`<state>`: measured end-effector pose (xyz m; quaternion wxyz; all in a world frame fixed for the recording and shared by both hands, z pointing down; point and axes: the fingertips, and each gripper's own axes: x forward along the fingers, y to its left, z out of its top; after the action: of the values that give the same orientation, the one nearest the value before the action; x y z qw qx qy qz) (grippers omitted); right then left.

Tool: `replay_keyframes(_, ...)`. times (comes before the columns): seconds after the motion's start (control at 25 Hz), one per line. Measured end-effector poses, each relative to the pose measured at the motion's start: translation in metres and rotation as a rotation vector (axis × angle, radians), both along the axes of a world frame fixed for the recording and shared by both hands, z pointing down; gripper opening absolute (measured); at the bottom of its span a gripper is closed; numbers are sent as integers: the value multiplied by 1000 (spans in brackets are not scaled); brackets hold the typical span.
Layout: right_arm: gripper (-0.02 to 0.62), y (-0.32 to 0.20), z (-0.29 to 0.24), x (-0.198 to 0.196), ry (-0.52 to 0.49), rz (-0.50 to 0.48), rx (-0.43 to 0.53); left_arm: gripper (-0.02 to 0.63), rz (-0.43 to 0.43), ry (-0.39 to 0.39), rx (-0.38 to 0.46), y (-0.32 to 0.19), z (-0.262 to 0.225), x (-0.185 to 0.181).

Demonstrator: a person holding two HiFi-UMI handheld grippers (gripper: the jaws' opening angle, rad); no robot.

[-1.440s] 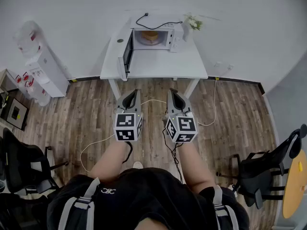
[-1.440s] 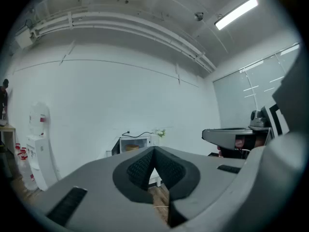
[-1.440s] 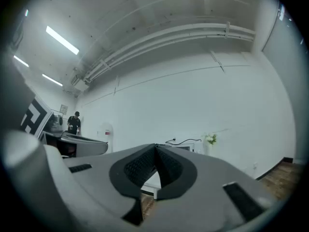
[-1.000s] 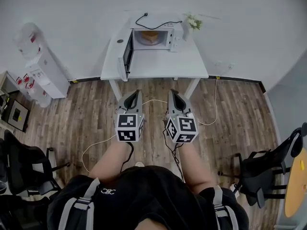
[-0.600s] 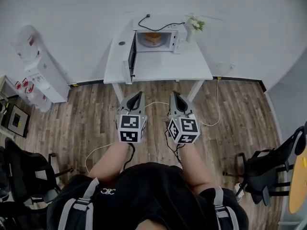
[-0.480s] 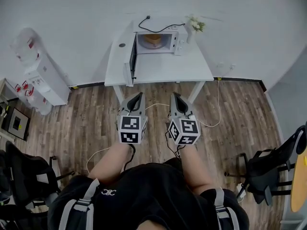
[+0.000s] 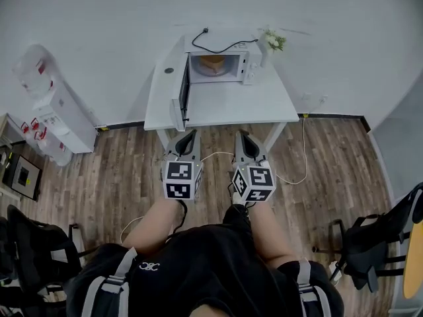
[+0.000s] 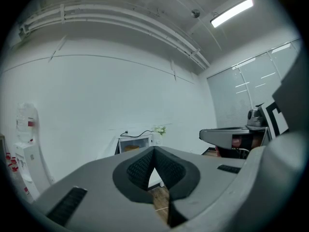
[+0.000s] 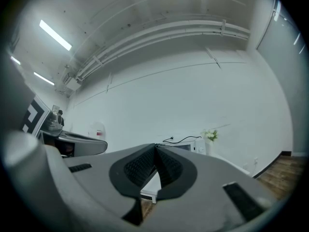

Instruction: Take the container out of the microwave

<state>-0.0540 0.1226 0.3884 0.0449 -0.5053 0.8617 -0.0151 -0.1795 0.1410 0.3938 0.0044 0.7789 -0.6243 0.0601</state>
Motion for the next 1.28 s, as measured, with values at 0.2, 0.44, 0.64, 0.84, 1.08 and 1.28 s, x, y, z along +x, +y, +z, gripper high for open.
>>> replay_keyframes(0.2,3,-59,9,5,-9,-21,-2,12,-17,-4,-5,-53,10,6)
replay_keyframes(0.44,3,-149,12,12,-14,-60,-5,12,-45,-14,-13,-141,13,17)
replay_keyframes(0.64,3,-220,16,26,-11,-81,-34,12,-59,-17,-46,-213,18,33)
replay_keyframes(0.84,3,-294,18,40,0,-103,-55,12,-81,-14,-67,-288,20,45)
replay_keyframes(1.08,3,-377,20,51,22,-142,-71,13,-117,-3,-86,-372,25,55)
replay_keyframes(1.28,3,-440,27,58,28,-178,-99,14,-129,-16,-118,-433,35,62)
